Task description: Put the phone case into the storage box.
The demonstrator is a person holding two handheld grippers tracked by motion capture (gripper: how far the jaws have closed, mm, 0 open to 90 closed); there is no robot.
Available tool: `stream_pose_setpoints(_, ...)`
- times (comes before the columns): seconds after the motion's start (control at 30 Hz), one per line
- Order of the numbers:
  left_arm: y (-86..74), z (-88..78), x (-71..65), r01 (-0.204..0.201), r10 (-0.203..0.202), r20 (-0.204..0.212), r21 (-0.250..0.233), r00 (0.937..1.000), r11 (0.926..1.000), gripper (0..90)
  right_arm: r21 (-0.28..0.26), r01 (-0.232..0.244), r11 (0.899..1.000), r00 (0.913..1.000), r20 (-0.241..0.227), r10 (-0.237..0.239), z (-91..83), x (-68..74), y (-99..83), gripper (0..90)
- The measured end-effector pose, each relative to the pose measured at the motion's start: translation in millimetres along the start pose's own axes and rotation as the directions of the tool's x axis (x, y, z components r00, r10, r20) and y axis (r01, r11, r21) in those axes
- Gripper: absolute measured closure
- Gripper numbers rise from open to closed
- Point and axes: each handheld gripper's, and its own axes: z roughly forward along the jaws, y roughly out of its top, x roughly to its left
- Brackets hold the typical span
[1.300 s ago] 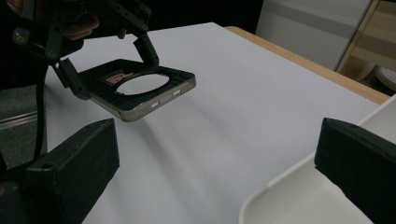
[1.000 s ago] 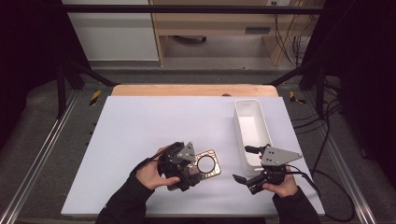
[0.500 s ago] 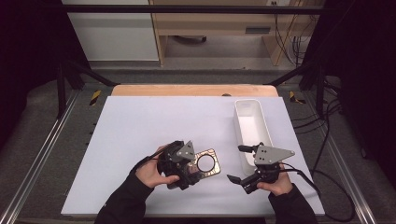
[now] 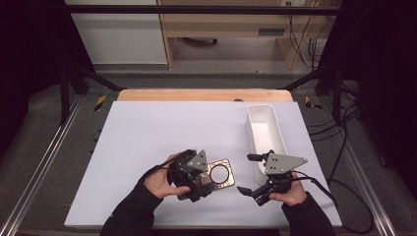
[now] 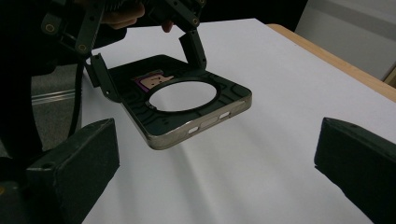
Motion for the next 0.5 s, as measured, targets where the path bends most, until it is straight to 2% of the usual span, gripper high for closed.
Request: stream_pose_setpoints(0.5, 4.4, 2.0, -5.4, -0.035, 0.035, 0.028, -0.004, 0.999, 0.9994, 11.4, 0.015, 0.027, 1.0, 0.9986, -0.045, -0.026, 1.2, 5.1, -2.1, 0.4)
